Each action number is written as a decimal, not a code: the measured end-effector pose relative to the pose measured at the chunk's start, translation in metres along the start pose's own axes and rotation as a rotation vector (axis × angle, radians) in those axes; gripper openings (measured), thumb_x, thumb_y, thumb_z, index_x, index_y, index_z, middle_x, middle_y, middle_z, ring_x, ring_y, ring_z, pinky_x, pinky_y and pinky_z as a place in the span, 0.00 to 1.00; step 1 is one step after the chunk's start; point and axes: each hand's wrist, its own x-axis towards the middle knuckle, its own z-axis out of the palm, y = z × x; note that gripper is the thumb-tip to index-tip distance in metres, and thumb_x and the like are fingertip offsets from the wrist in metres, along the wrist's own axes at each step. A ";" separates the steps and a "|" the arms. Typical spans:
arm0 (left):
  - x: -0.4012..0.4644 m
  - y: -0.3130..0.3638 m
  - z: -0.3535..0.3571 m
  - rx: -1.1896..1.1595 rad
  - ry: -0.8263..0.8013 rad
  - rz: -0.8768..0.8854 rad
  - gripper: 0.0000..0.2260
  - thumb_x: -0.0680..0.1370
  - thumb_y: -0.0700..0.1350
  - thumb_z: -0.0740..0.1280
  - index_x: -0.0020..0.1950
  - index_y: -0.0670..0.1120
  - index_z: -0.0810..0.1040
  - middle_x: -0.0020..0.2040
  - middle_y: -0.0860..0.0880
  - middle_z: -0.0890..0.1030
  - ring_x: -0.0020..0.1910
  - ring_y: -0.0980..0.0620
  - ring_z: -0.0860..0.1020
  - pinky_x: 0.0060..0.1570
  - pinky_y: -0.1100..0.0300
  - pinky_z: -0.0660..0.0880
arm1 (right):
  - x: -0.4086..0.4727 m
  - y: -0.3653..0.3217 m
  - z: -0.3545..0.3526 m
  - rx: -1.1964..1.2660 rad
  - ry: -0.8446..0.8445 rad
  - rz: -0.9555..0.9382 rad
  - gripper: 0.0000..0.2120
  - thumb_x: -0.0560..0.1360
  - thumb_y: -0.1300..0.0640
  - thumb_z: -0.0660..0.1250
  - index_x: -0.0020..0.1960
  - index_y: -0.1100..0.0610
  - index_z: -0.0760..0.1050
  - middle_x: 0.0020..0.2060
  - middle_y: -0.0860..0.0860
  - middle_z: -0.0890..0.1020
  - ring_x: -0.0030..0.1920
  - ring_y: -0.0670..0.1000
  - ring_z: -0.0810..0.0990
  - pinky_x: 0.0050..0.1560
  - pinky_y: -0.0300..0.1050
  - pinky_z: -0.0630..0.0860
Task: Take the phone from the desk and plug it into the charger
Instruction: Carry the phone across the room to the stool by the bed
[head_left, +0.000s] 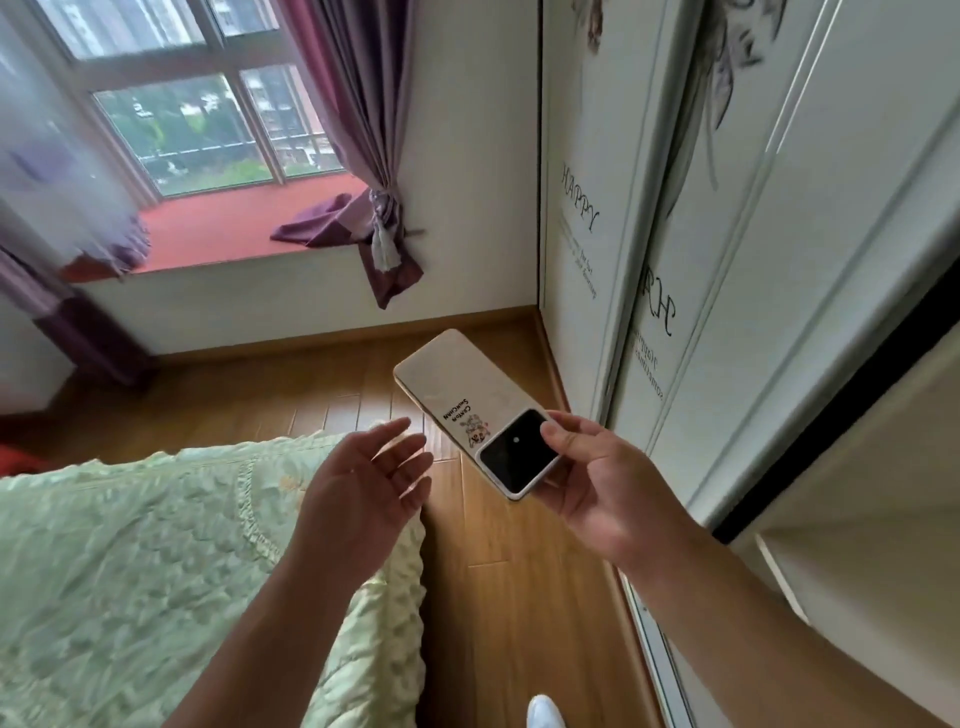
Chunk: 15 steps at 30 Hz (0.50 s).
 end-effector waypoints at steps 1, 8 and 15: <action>0.011 0.006 0.006 0.004 -0.002 0.008 0.12 0.69 0.47 0.65 0.48 0.44 0.83 0.43 0.45 0.84 0.39 0.48 0.82 0.42 0.54 0.76 | 0.013 -0.011 0.002 -0.002 -0.011 -0.001 0.14 0.69 0.66 0.68 0.55 0.63 0.76 0.47 0.64 0.85 0.49 0.64 0.85 0.38 0.53 0.82; 0.068 0.041 0.026 -0.023 0.023 0.045 0.14 0.69 0.47 0.66 0.51 0.44 0.81 0.44 0.45 0.83 0.41 0.48 0.81 0.43 0.54 0.74 | 0.084 -0.057 0.015 0.010 -0.051 0.009 0.17 0.66 0.65 0.69 0.55 0.62 0.75 0.49 0.65 0.85 0.49 0.64 0.85 0.41 0.56 0.83; 0.131 0.070 0.010 -0.077 -0.030 0.059 0.13 0.68 0.48 0.68 0.50 0.46 0.82 0.44 0.46 0.84 0.41 0.48 0.82 0.42 0.55 0.77 | 0.158 -0.074 0.032 0.003 -0.060 0.001 0.17 0.65 0.64 0.70 0.54 0.62 0.75 0.48 0.64 0.86 0.51 0.65 0.84 0.44 0.56 0.83</action>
